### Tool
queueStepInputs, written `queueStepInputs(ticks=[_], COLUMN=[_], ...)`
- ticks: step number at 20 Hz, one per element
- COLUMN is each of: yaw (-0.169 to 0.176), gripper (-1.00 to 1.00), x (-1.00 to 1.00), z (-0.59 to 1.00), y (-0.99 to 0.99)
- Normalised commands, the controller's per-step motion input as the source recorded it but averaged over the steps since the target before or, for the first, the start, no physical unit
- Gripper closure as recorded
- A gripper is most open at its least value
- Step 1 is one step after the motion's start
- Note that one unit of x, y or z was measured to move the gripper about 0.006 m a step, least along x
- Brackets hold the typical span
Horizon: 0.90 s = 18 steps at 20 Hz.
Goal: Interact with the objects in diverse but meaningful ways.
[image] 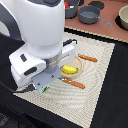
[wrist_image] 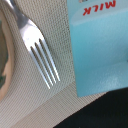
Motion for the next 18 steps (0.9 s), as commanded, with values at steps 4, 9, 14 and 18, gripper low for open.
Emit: queueStepInputs(ticks=[4,9,14,18], yaw=[0.012,0.008,0.022,0.029], gripper=[-1.00,-1.00,-1.00,-1.00], x=[-0.46,-0.47,-0.49,-0.55], z=[0.00,-0.03,-0.26,-0.31], y=[-0.16,-0.15,-0.05,-0.05])
